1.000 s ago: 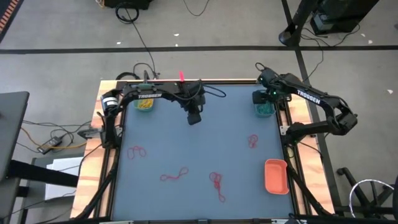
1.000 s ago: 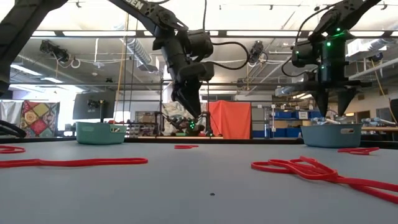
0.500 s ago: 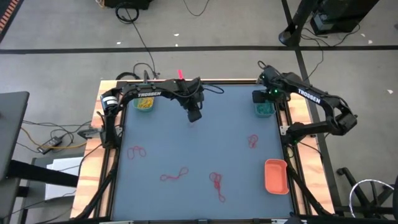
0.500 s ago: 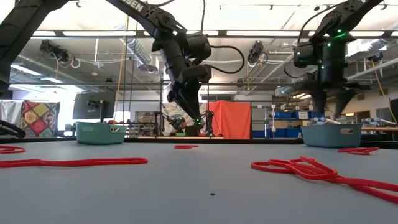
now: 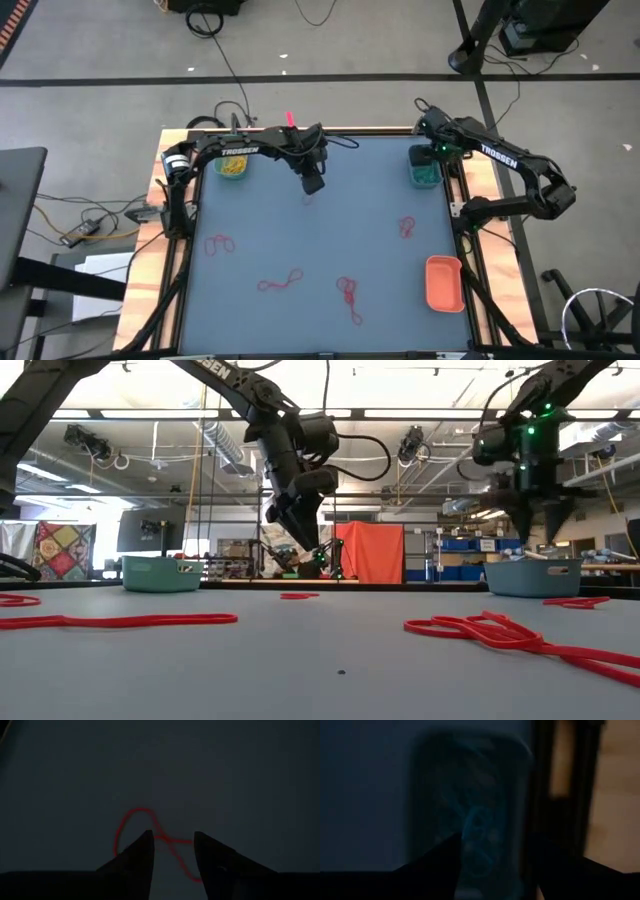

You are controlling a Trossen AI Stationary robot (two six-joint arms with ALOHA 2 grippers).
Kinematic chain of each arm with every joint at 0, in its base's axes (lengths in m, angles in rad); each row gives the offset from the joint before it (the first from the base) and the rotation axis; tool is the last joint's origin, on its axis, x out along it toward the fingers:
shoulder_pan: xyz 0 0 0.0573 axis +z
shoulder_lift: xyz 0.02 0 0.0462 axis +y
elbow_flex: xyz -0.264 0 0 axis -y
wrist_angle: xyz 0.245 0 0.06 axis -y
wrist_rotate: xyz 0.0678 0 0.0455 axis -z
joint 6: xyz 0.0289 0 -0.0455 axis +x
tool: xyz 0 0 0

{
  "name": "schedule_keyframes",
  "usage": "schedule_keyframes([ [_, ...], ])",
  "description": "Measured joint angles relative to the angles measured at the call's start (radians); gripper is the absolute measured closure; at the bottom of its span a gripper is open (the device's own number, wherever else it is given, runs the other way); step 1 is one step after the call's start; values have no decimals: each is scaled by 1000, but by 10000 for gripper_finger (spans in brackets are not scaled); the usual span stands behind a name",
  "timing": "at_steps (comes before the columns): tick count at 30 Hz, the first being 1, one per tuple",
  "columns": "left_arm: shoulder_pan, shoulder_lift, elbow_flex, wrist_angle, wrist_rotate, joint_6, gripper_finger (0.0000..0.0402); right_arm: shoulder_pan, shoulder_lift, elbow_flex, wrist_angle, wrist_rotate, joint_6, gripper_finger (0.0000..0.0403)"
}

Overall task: Sort rubber bands into baskets
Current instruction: Put the red rubber band into the orange bin

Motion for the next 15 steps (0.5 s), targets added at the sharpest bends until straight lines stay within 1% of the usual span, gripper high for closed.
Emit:
schedule_keyframes([
  [2, 1, 0, 0, 2, -1, -2, 257, 3, -16, 0, 65, -15, 11, 171],
  [5, 1, 0, 0, -8, -1, -4, 257, -20, -28, 0, 89, -58, 53, 171],
  [7, 0, 0, 0, -17, -1, -15, 257, -39, -23, 0, 82, -110, 56, 171],
  [11, -4, 2, 0, -16, -1, -24, 257, -65, 7, 0, 78, -254, 45, 171],
  [13, -4, 5, 0, -20, -1, -24, 257, -72, 25, 0, 78, -277, 34, 171],
  [15, -4, 5, 0, -27, -1, -24, 257, -74, 26, 0, 78, -271, 48, 171],
])
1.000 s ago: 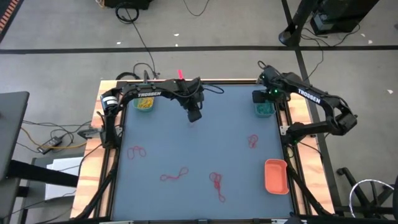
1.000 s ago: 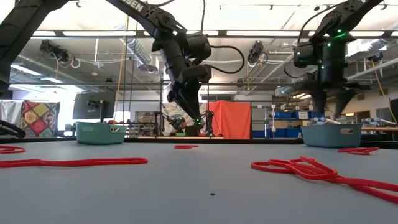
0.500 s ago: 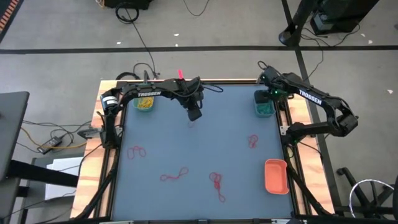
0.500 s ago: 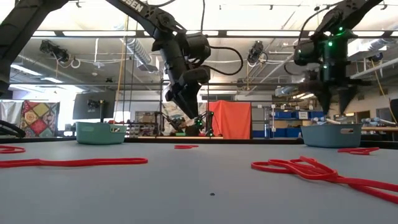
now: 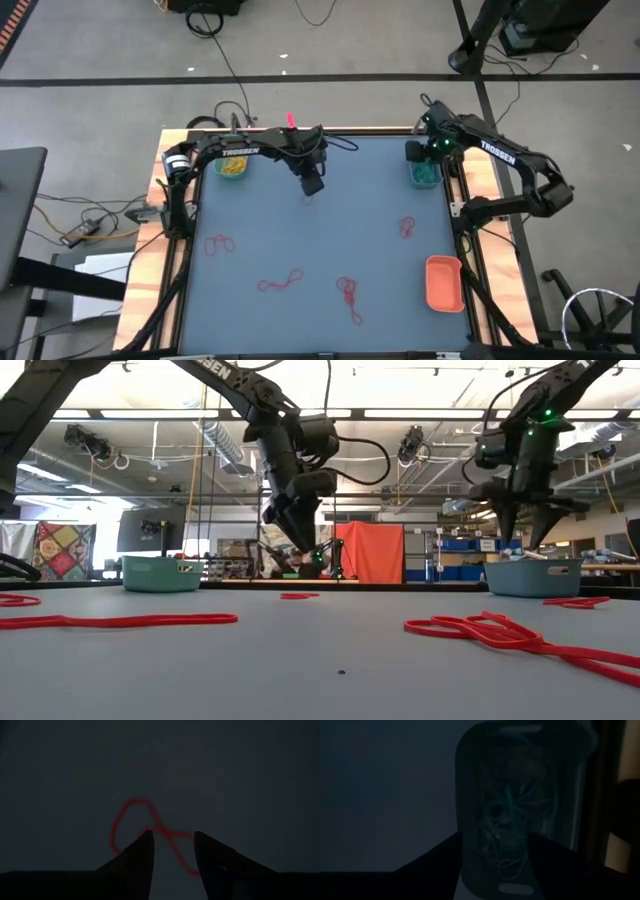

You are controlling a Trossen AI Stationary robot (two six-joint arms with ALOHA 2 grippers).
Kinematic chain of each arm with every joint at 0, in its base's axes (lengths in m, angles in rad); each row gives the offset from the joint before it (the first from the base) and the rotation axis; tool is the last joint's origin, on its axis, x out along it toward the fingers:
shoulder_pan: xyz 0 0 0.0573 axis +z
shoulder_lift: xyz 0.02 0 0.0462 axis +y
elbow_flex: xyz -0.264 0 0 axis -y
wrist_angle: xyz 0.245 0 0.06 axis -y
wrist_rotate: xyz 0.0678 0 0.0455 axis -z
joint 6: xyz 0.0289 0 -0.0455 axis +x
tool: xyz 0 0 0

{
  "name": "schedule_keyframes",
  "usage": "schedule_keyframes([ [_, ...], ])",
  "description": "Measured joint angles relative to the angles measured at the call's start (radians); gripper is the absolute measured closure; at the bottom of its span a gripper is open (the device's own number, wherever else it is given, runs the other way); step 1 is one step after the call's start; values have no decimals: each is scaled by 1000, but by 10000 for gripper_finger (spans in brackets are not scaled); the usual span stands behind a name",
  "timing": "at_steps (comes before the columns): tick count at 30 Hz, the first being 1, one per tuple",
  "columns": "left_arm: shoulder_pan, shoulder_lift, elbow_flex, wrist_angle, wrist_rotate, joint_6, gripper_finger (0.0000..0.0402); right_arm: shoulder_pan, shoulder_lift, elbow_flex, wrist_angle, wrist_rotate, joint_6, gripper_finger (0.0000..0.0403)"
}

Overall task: Sort rubber bands into baskets
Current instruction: Put the red rubber band into the orange bin

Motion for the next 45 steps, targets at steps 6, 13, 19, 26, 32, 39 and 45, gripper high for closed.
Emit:
schedule_keyframes([
  [6, -1, 10, 0, 7, 0, -97, 257, 43, -4, 0, 20, 10, 9, 171],
  [13, -20, 113, 0, 17, -61, -165, 257, 103, -5, 0, 26, 80, -1, 171],
  [19, -20, 191, 3, 61, -84, -202, 257, 132, -10, 0, 28, 80, -25, 171],
  [26, -18, 222, 6, 58, -84, -215, 299, 160, -15, 0, 27, 73, -43, 171],
  [32, -20, 201, 3, 82, -43, -191, 391, 188, -30, 0, 30, 31, -43, 171],
  [39, -69, 71, 45, 142, 82, 17, 398, 311, -62, 0, 69, -150, -204, 171],
  [45, -118, -23, 51, 343, 231, 102, 398, 450, -71, 0, 196, -312, -243, 171],
])
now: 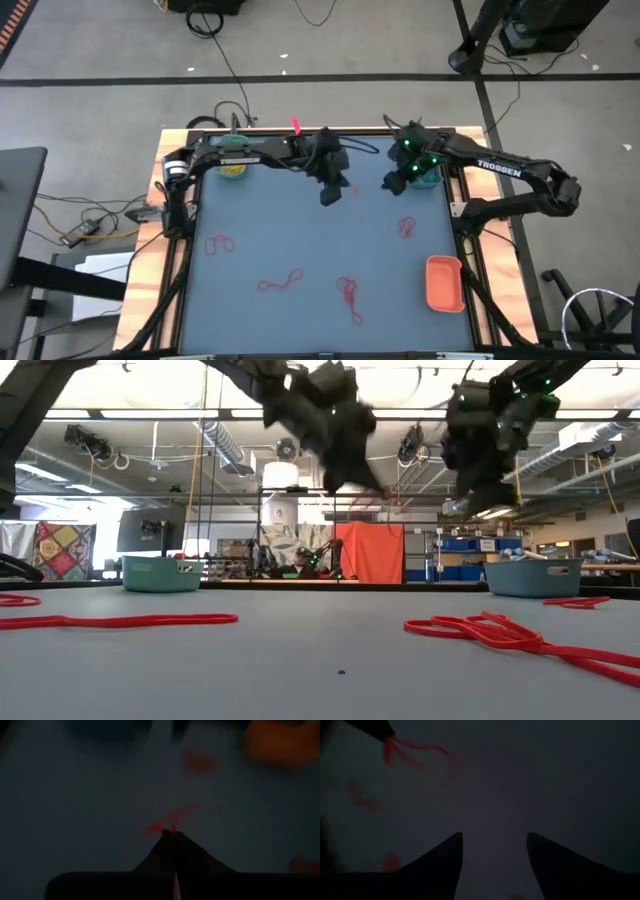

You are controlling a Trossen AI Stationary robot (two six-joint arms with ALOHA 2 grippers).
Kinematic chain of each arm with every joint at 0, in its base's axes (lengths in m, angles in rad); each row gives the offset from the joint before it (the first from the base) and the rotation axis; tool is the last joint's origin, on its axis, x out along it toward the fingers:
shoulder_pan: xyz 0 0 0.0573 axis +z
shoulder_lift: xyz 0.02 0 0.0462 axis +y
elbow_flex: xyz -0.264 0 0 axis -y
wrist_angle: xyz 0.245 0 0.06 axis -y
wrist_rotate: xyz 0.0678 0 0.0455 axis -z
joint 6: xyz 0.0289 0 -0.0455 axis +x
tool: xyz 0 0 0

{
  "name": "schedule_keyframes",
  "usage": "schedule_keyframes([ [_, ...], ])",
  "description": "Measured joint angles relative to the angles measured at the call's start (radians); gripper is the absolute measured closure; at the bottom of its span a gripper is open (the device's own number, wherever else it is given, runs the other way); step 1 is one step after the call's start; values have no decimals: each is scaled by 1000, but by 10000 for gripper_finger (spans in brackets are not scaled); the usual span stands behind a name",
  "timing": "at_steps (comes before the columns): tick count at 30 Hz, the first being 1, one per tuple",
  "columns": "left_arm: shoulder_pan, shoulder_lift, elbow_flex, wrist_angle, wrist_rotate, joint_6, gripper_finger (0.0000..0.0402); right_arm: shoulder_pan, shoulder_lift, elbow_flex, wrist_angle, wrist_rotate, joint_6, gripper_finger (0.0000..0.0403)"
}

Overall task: Sort rubber bands into baskets
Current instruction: Put the red rubber band into the orange bin

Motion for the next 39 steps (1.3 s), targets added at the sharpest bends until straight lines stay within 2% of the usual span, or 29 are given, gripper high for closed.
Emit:
schedule_keyframes([
  [5, -30, -32, 4, 109, 34, -50, 398, 94, -7, 0, 219, -114, 73, 171],
  [8, -40, -26, 0, 107, 27, -63, 398, 146, -8, 0, 356, -126, 121, 171],
  [11, -54, -29, 1, 112, 25, -85, 398, 188, -8, 0, 416, -108, 130, 171],
  [15, -70, -29, 1, 110, 26, -107, 398, 220, -8, 0, 390, -98, 124, 183],
  [19, -81, -29, 1, 112, 26, -128, 399, 247, -8, 0, 356, -72, 123, 220],
  [22, -87, -29, 2, 113, 26, -139, 399, 266, -8, 0, 340, -43, 122, 273],
  [26, -96, -29, 2, 112, 26, -140, 399, 279, -8, 0, 342, -3, 127, 375],
  [27, -98, -29, 2, 113, 26, -140, 399, 279, -8, 0, 346, 3, 130, 387],
  [33, -107, -29, 2, 112, 26, -153, 396, 279, -8, 0, 371, -5, 149, 396],
  [39, -100, -29, 2, 112, 75, -191, 365, 279, -9, 0, 306, -30, 157, 398],
])
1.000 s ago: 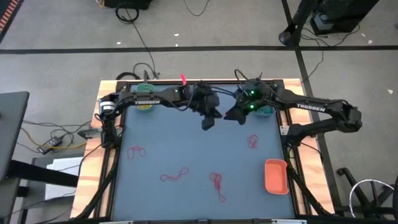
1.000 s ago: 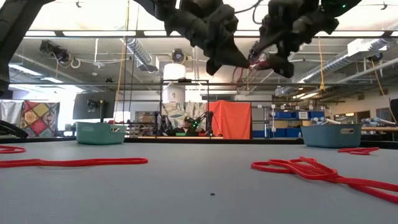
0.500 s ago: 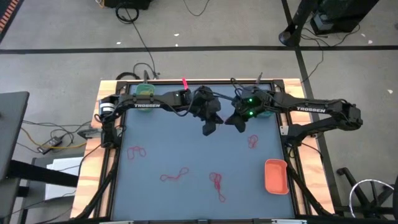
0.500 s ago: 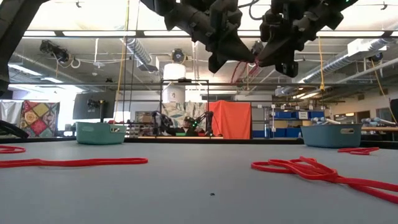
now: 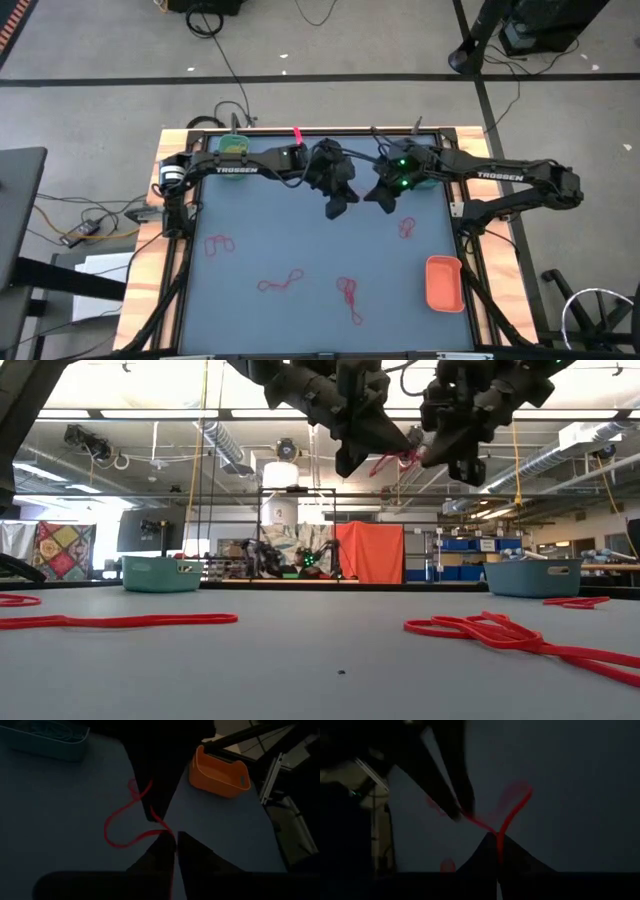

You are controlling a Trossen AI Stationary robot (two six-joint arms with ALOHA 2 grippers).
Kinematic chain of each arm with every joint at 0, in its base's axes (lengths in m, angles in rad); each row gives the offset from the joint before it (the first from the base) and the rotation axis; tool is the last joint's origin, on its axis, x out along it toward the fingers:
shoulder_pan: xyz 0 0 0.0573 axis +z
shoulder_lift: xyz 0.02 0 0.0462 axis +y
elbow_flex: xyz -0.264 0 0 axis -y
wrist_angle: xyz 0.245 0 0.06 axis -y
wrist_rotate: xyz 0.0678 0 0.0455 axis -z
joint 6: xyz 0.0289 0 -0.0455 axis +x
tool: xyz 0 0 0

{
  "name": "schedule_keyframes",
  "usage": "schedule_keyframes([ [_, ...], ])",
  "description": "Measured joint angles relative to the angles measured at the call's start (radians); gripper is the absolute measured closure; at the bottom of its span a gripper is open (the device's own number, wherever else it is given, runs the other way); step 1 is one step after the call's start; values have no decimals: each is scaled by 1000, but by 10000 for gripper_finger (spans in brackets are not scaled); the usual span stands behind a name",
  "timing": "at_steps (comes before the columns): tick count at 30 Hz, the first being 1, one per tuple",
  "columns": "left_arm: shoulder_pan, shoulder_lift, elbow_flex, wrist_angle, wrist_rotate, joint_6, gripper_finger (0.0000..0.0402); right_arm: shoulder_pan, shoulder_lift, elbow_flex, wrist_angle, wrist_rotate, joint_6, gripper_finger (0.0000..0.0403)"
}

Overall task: Sort rubber bands into baskets
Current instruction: Put the red rubber band into the orange bin

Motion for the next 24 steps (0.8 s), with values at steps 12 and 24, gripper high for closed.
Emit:
schedule_keyframes([
  [12, 23, 0, 0, 25, 5, -19, 303, 74, -121, 0, -398, -123, -39, 398],
  [24, -13, 0, 1, 315, 2, -22, 302, 287, -371, 0, -761, -216, 201, 398],
])
